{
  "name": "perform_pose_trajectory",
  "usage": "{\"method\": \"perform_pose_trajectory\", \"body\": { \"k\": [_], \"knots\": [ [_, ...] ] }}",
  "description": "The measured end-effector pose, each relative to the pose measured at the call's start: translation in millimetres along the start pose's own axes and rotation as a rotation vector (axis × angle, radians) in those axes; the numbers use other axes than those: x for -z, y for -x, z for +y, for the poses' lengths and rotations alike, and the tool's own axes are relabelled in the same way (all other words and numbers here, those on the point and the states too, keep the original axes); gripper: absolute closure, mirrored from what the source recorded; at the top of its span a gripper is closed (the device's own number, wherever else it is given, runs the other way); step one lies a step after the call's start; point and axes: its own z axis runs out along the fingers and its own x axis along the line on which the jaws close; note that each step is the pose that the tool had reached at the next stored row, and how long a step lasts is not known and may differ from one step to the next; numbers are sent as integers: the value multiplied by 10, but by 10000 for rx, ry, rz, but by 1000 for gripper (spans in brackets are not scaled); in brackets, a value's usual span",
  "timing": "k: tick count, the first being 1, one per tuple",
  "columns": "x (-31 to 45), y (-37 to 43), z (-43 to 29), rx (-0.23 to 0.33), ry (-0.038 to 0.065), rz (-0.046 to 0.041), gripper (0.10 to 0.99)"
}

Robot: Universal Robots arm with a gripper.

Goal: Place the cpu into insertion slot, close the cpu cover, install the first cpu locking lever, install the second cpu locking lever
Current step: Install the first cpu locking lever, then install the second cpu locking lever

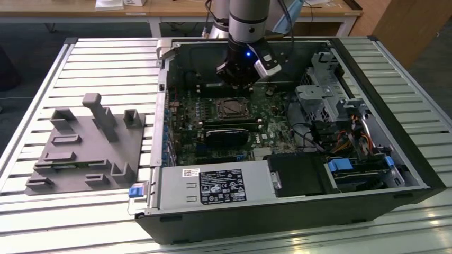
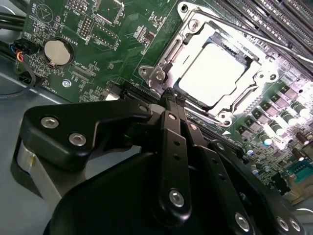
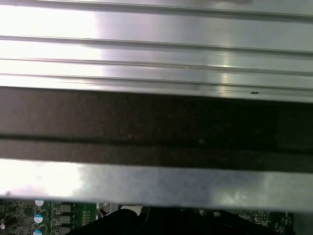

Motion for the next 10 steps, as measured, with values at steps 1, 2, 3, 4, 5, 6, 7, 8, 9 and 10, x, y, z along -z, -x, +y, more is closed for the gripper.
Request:
{"method": "perform_pose_trajectory", "body": {
  "k": [1,2,3,4,5,6,7,8,9,10],
  "knots": [
    [0,0,-2,0,0,0,980],
    [0,0,-3,-2,1,-1,980],
    [0,1,-5,-2,1,-1,980],
    [0,1,-7,-1,1,-1,980],
    [0,1,-8,-2,1,0,980],
    [0,1,-9,-2,1,0,980],
    [0,1,-11,-2,0,0,980],
    [4,2,-11,-1,-3,2,980],
    [10,4,-11,0,-3,2,980],
    [15,4,-12,-1,-1,1,980]
  ]
}}
